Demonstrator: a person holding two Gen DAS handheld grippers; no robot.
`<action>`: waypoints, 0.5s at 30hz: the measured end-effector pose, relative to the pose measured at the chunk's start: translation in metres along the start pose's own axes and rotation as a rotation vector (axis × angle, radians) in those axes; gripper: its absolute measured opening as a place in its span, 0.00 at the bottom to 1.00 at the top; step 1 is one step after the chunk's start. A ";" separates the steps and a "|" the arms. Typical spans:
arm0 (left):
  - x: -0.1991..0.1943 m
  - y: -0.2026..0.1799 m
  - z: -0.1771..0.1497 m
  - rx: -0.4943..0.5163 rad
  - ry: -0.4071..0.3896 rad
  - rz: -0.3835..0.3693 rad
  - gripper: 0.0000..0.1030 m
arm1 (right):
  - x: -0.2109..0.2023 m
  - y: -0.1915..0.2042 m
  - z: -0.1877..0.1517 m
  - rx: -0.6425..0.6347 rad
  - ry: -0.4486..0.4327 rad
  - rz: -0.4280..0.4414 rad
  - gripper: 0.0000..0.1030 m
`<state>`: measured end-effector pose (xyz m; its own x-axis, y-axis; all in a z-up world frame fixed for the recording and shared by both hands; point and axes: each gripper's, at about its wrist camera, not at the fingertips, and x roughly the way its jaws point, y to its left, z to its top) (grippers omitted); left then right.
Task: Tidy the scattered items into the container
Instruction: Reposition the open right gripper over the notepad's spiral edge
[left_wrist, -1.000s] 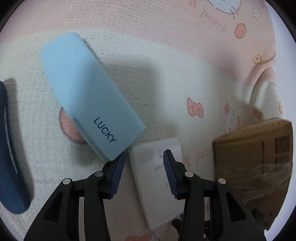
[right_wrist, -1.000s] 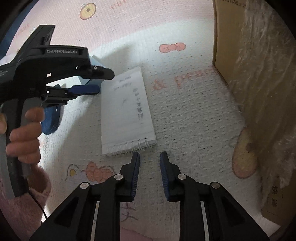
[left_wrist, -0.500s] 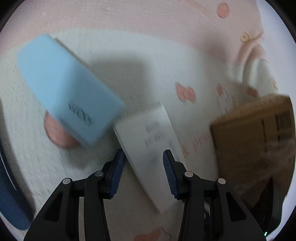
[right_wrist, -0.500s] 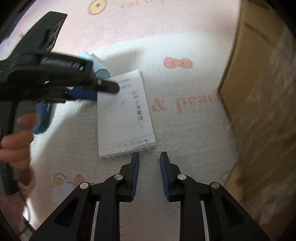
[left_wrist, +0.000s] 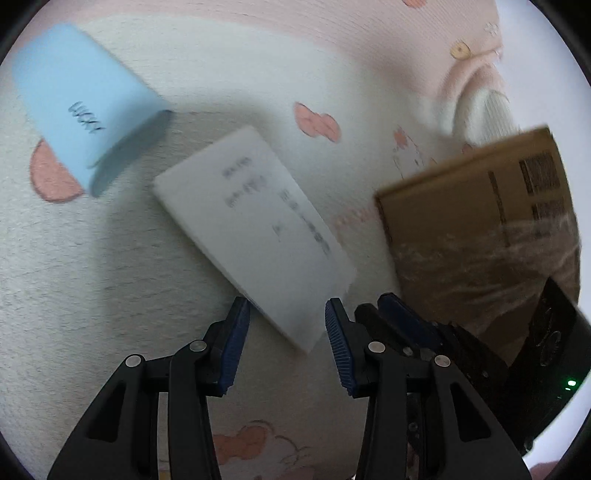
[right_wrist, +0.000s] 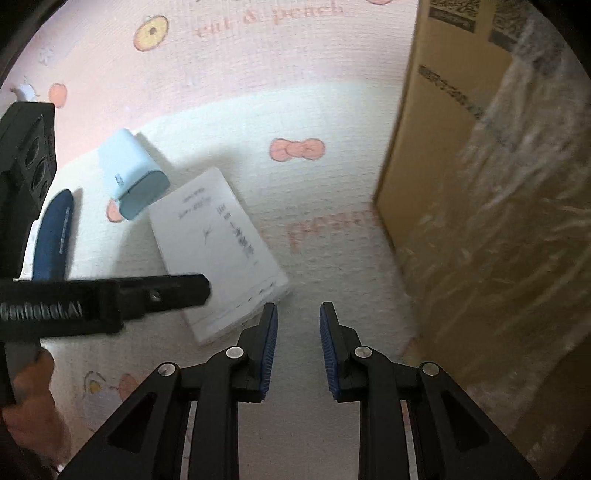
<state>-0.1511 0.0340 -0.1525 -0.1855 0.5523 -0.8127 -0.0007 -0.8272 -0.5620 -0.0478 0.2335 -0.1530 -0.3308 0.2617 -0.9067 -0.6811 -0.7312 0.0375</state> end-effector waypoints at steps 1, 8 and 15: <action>0.001 -0.005 -0.001 0.024 0.001 0.015 0.45 | -0.001 0.001 -0.001 -0.001 0.007 0.009 0.19; -0.010 -0.014 0.007 0.100 0.001 0.139 0.46 | -0.006 -0.004 -0.001 -0.020 0.016 0.054 0.23; -0.033 0.013 0.032 0.106 -0.068 0.281 0.52 | 0.000 -0.007 0.000 0.015 0.009 0.114 0.47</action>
<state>-0.1760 0.0020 -0.1278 -0.2580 0.2947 -0.9201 -0.0423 -0.9549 -0.2940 -0.0431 0.2386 -0.1537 -0.4006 0.1717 -0.9000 -0.6489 -0.7466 0.1464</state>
